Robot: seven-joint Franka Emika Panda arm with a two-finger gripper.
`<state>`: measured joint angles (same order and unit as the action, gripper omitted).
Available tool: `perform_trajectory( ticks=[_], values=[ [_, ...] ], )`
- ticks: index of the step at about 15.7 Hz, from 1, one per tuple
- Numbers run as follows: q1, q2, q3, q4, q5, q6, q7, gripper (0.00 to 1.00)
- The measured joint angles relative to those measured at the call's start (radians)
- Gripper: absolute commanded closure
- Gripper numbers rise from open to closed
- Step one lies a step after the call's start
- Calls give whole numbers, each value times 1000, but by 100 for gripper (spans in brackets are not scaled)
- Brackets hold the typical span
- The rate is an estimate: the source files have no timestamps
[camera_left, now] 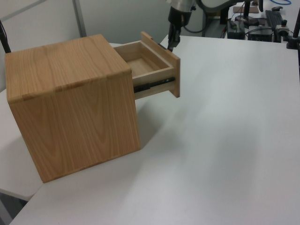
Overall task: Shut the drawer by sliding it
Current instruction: 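Push the drawer front with the gripper into the wooden cabinet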
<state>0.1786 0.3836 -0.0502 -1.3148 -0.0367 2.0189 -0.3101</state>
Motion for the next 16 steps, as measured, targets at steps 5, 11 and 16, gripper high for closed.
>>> perform_trajectory(
  ticks=[5,11,16],
  values=[
    [61,39,2,46,0,56,125,100],
    [110,131,3,93,0,164,237,100],
    [144,209,3,162,0,213,282,100]
  ],
)
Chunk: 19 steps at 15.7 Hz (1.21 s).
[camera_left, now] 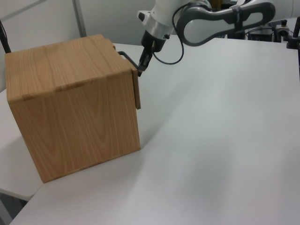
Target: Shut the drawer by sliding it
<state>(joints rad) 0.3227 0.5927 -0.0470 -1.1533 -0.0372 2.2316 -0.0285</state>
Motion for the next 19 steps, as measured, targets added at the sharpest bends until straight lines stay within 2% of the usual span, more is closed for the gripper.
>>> perform_trajectory(
  ticks=[8,10,11,13,15,16,17,18,19],
  values=[
    [8,1,-2,23,0,42,47,100],
    [3,-26,-3,16,0,42,55,96],
    [-6,-49,-2,-4,0,42,56,91],
    [-54,-138,15,-107,0,29,57,76],
    [-104,-243,28,-230,0,-19,58,46],
    [-131,-308,30,-298,0,-55,58,38],
    [-156,-372,32,-357,0,-106,58,10],
    [-180,-432,33,-406,0,-175,58,0],
    [-200,-483,34,-442,0,-248,58,0]
  ],
)
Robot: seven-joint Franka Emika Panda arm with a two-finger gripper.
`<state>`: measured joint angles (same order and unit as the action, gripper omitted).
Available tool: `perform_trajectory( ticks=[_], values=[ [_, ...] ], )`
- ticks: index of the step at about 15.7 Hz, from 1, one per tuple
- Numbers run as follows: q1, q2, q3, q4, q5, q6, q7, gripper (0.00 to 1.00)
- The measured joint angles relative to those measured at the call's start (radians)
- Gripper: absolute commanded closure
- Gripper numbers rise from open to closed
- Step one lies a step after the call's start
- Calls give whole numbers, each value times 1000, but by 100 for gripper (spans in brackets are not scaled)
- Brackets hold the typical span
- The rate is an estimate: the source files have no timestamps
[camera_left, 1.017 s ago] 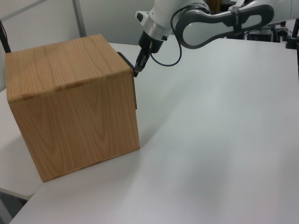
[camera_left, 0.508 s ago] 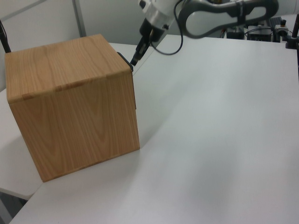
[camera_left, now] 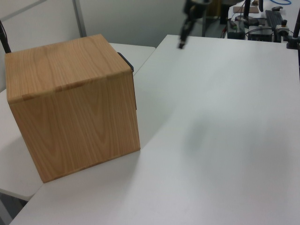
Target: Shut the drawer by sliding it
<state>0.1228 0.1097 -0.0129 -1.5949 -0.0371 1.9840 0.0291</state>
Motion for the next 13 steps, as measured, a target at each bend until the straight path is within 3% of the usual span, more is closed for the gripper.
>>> perform_trajectory(
  ticks=[3,7,10,13],
  values=[
    [-44,-100,2,-59,0,-170,9,0],
    [-69,-144,4,-80,0,-310,115,0],
    [-78,-149,4,-105,-2,-326,131,0],
    [-120,-155,-11,-100,-2,-325,47,0]
  ],
)
